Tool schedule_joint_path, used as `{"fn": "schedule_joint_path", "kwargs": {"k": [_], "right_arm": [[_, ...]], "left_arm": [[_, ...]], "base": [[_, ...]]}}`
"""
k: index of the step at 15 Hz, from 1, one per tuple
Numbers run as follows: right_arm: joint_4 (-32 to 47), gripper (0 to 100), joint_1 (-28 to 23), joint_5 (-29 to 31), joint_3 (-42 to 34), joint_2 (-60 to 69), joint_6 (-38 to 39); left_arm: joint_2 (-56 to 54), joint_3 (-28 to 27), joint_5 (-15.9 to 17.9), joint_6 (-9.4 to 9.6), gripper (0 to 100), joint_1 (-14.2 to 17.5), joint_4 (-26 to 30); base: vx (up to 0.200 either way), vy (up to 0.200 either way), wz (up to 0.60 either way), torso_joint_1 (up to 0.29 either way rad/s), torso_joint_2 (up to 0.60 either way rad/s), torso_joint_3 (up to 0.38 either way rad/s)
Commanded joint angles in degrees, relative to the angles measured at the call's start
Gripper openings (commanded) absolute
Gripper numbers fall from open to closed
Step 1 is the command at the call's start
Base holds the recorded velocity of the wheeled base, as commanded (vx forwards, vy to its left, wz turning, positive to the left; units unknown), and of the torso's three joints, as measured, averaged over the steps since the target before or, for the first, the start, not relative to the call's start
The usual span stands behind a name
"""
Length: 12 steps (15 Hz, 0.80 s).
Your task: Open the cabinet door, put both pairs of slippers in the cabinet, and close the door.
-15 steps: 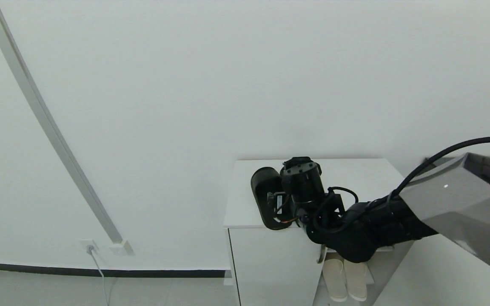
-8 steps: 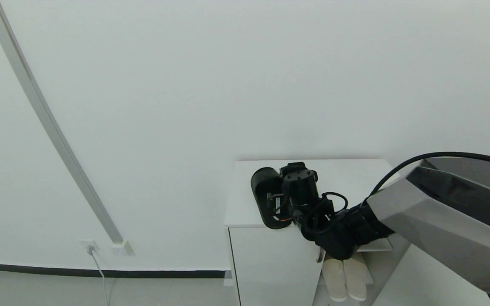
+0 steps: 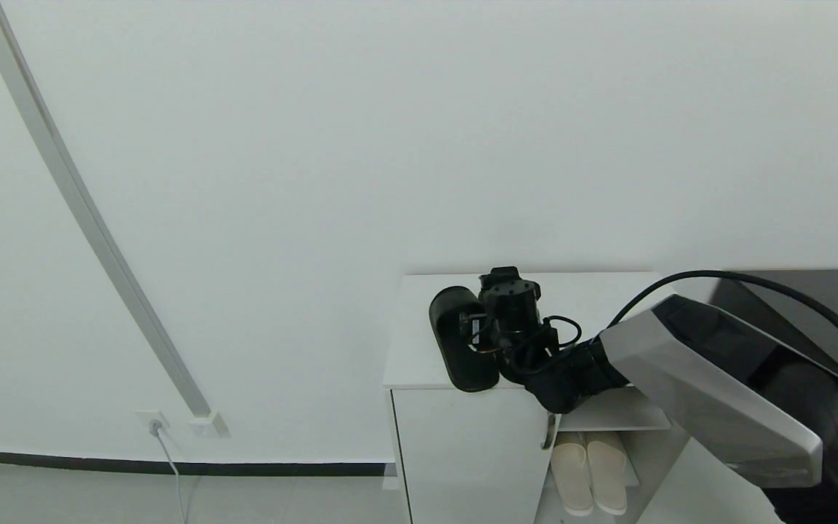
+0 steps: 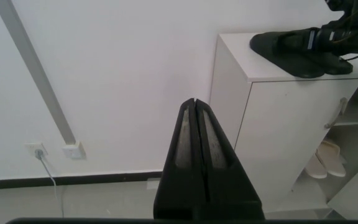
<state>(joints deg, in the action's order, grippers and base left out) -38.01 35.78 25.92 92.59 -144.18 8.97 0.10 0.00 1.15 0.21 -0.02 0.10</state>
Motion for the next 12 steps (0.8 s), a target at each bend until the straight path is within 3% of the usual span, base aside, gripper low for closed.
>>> {"fn": "schedule_joint_path", "kwargs": {"k": [1, 2, 9, 12], "right_arm": [[-0.05, 100, -0.27, 0.10, 2.86, -3.13, -0.01], [-0.05, 0, -0.45, 0.10, 3.39, -3.39, -0.10], [0.66, 0, -0.54, -0.17, 4.71, -4.01, -0.18], [0.13, 0, -0.54, -0.96, -0.04, 1.62, 0.08]], "left_arm": [[-0.01, 0.00, 0.00, -0.03, 0, 0.02, -0.01], [-0.01, 0.00, 0.00, -0.03, 0, 0.02, -0.01], [-0.01, 0.00, 0.00, -0.03, 0, -0.06, -0.01], [-0.01, 0.00, 0.00, -0.03, 0, 0.02, -0.01]], "base": [[0.000, 0.000, 0.00, 0.000, 0.00, 0.000], [0.000, 0.000, 0.00, 0.000, 0.00, 0.000], [0.000, 0.000, 0.00, 0.000, 0.00, 0.000], [0.000, 0.000, 0.00, 0.000, 0.00, 0.000]]}}
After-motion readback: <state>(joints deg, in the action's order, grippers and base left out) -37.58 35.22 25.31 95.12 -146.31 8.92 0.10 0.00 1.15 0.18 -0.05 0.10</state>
